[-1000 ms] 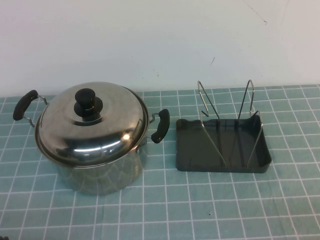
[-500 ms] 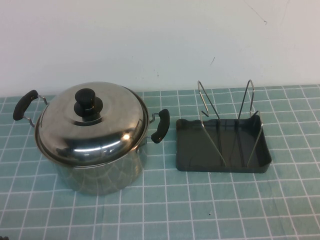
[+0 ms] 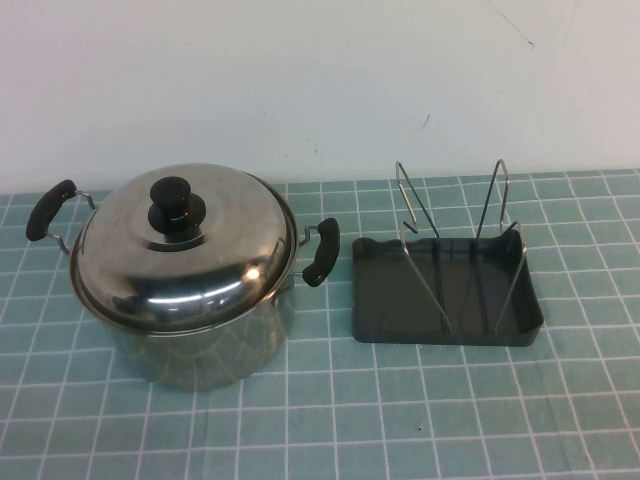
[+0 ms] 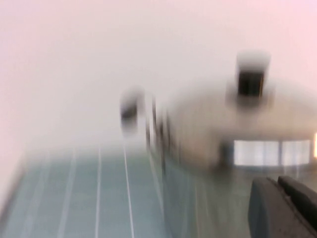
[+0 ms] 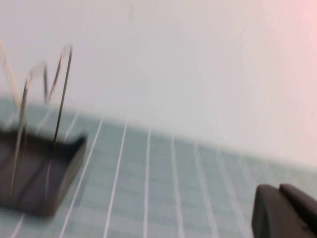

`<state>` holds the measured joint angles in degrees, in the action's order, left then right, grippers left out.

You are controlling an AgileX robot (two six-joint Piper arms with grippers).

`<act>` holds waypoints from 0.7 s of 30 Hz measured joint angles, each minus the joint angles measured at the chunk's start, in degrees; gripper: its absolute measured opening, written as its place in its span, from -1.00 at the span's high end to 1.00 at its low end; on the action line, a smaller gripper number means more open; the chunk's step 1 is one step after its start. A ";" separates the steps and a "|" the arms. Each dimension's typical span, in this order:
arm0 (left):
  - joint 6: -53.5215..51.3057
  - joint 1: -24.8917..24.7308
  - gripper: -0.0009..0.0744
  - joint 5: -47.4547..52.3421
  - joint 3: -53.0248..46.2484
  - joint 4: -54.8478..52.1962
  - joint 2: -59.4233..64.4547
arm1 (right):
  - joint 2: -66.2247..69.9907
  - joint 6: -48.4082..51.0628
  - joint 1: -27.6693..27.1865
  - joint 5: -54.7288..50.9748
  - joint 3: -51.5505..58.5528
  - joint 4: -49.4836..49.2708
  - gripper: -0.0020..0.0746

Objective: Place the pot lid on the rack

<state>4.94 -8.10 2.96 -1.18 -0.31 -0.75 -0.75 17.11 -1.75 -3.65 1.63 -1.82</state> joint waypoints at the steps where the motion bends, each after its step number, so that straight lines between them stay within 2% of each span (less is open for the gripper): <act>1: 0.00 0.00 0.99 -3.66 0.00 -0.73 0.00 | 0.00 0.00 0.00 3.02 0.00 0.00 0.95; 8: 0.00 0.00 0.99 -26.68 0.00 -1.72 0.00 | 0.00 -2.60 0.00 29.03 0.00 -0.11 0.95; 14: 0.11 0.00 0.98 -37.88 0.00 -1.75 0.00 | 0.00 -3.81 0.00 44.58 0.00 -2.21 0.95; 17: 0.47 0.00 0.99 -37.21 0.00 -1.75 -0.09 | 0.00 -4.24 0.00 46.43 0.00 -3.90 0.95; 21: 1.89 0.00 0.99 -32.14 0.00 -1.75 -0.09 | 0.00 -4.03 0.00 40.09 -0.97 -3.16 0.95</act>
<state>6.84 -8.10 -29.18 -1.18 -2.06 -0.84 -0.75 13.08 -1.75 36.44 0.66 -4.97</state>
